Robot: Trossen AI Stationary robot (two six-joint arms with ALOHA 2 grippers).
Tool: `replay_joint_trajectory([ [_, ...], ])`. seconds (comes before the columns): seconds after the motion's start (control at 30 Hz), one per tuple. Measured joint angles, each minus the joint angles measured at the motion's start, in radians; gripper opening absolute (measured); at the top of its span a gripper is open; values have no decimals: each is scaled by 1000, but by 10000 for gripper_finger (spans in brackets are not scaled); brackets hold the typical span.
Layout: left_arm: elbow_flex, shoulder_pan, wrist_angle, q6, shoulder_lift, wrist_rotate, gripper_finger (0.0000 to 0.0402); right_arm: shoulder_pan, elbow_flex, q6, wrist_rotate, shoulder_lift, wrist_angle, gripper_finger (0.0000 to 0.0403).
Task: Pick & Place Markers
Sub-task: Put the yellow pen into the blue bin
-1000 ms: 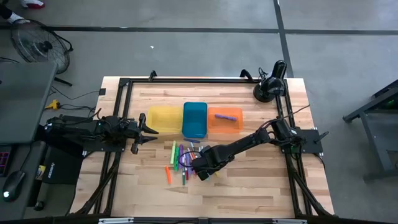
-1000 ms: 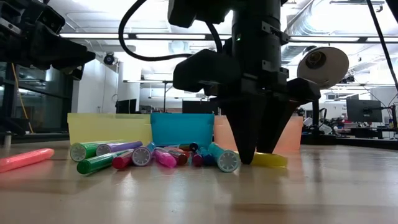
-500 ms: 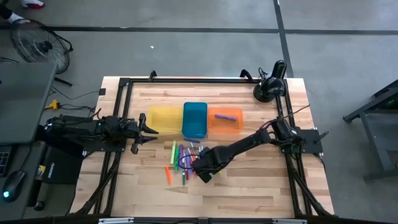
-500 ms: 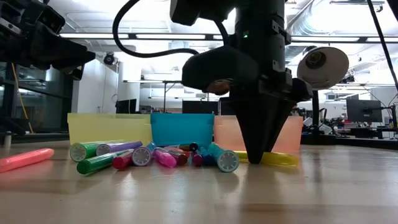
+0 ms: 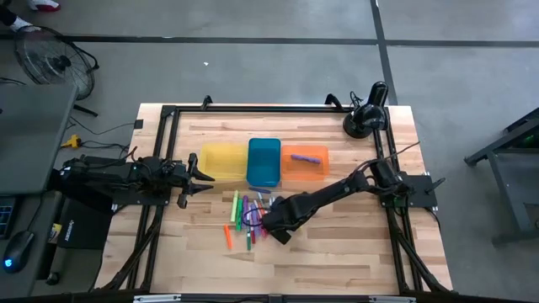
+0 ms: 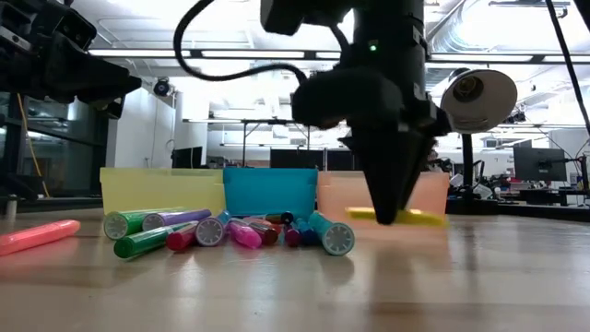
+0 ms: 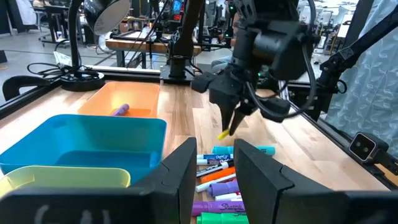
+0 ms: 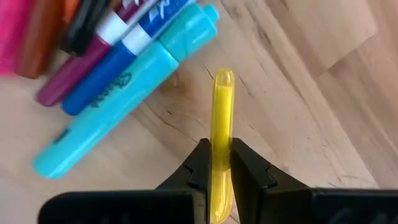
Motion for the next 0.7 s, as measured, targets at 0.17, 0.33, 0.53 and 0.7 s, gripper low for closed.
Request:
replay_joint_trajectory([
  [0.17,0,0,0,0,0,0,104,-24,1,-63,14,-36,-16,30],
  [0.33,0,0,0,0,0,0,104,-61,2,-162,23,-72,-21,29],
  [0.53,0,0,0,0,0,0,104,-118,17,-357,54,-92,-18,30],
  [0.7,0,0,0,0,0,0,104,-161,82,-548,98,-96,-13,30],
])
